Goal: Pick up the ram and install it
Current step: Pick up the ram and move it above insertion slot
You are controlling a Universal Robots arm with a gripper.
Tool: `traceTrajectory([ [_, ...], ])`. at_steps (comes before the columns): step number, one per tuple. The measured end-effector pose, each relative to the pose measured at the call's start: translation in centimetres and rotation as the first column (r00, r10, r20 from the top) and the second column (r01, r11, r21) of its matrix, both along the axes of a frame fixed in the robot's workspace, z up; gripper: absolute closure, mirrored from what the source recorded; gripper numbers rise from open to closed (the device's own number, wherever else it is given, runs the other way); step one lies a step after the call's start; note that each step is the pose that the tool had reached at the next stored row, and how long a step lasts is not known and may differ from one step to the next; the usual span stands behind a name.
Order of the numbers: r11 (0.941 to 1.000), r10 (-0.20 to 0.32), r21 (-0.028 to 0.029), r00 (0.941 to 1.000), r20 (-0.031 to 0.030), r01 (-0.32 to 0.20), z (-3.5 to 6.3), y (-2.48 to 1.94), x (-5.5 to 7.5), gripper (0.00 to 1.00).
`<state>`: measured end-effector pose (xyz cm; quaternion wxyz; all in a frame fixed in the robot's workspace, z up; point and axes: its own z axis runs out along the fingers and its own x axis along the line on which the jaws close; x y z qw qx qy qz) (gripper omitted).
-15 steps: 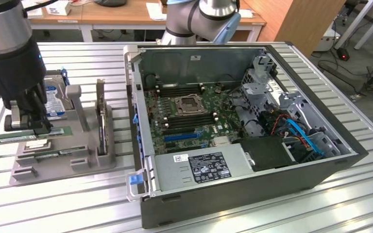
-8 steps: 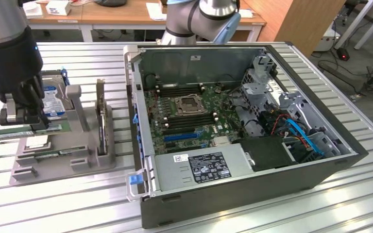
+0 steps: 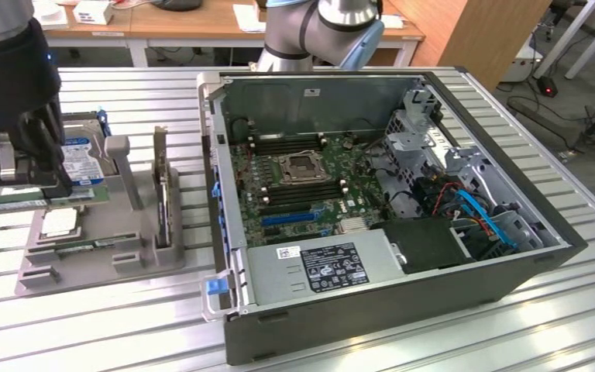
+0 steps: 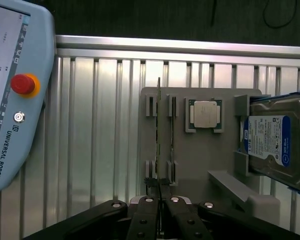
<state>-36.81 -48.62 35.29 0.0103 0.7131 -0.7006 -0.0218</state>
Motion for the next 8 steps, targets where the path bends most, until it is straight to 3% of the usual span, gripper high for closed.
traceTrajectory([
  [8, 1.0, 0.0, 0.0001, 1.0, 0.0, 0.0, 1.3, 0.0, 0.0, 0.89],
])
